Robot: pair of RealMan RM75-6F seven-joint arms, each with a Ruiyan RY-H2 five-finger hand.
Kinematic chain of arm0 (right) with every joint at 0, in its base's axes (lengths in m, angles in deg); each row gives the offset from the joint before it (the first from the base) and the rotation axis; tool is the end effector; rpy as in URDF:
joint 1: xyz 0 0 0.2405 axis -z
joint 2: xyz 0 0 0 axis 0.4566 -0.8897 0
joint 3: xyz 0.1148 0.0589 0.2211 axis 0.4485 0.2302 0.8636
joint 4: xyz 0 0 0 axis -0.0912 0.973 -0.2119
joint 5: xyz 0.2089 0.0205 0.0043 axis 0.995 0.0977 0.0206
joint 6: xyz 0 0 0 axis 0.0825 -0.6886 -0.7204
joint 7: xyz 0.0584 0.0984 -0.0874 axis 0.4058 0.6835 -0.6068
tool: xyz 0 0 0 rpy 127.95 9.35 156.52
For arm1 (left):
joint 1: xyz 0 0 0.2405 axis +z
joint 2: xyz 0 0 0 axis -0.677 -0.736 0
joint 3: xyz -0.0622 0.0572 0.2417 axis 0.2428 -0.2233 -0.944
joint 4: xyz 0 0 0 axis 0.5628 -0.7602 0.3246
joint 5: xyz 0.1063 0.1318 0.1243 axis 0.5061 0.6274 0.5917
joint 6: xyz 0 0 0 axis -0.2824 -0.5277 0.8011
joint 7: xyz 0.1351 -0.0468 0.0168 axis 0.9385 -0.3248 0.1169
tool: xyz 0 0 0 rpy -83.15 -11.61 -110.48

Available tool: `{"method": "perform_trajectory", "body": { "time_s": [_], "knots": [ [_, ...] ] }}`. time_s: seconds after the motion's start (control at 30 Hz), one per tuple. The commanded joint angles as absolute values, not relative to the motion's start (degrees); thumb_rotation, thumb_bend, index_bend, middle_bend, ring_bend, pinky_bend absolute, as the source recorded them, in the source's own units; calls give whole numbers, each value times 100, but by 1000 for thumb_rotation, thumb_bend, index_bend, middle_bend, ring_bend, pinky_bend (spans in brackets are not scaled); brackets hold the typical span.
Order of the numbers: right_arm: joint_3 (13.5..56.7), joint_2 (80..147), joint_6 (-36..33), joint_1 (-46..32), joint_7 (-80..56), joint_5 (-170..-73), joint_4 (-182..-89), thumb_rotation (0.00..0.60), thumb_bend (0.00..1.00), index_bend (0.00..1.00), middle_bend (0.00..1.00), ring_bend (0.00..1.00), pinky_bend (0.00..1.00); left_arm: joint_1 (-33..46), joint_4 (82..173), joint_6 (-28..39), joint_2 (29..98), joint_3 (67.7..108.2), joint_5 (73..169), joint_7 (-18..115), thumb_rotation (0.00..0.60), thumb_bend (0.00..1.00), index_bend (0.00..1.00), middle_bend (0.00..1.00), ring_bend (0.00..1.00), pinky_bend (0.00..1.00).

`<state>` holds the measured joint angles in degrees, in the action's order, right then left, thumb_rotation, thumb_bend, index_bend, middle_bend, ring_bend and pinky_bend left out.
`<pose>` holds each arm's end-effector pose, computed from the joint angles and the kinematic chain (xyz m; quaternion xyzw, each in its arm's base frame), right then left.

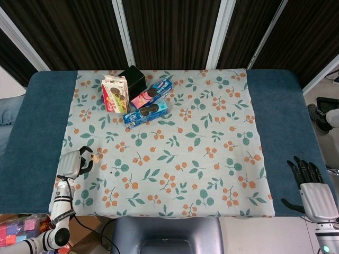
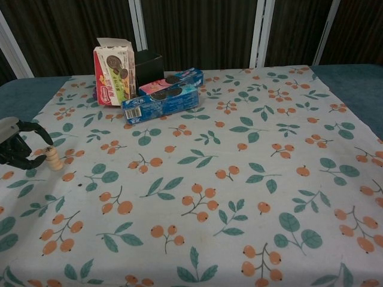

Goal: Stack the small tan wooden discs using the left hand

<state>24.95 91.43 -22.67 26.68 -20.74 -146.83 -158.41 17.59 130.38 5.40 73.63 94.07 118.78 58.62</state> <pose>-0.3069 -0.1465 0.1593 0.6196 -0.3846 0.3346 0.5968 -0.2708 0.3129 0.0103 -0.5483 -0.5112 -0.3715 0.5477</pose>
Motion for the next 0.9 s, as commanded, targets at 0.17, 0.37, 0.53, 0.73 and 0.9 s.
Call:
{"method": "perform_trajectory", "body": {
  "time_s": [0.17,0.37,0.53,0.73,0.9],
  "knots": [
    [2486,9120,-2315,2696,-2018,-14706,-15825,600,186,0,0,0,0,2399,13766,-601,6487,8708,13773,4289,600,428,270,742,725,798],
    [2456,9206,-2233,2670,-2241,-14710,-15830,600,186,0,0,0,0,3158,13694,-1828,5635,7745,15320,3124,600,427,95,123,10,0],
    [2434,9314,-2140,2630,-2515,-14711,-15842,600,187,0,0,0,0,3425,13772,-2237,5333,7461,15774,3738,600,417,45,29,0,0],
    [2433,9332,-2181,2645,-2531,-14727,-15829,600,186,0,0,0,0,3336,13978,-1760,5065,7345,15676,3682,600,419,43,23,0,0],
    [2434,9328,-2181,2646,-2534,-14715,-15819,600,187,0,0,0,0,3272,14101,-1531,4989,7336,15653,3839,600,418,43,22,0,0]
  ]
}}
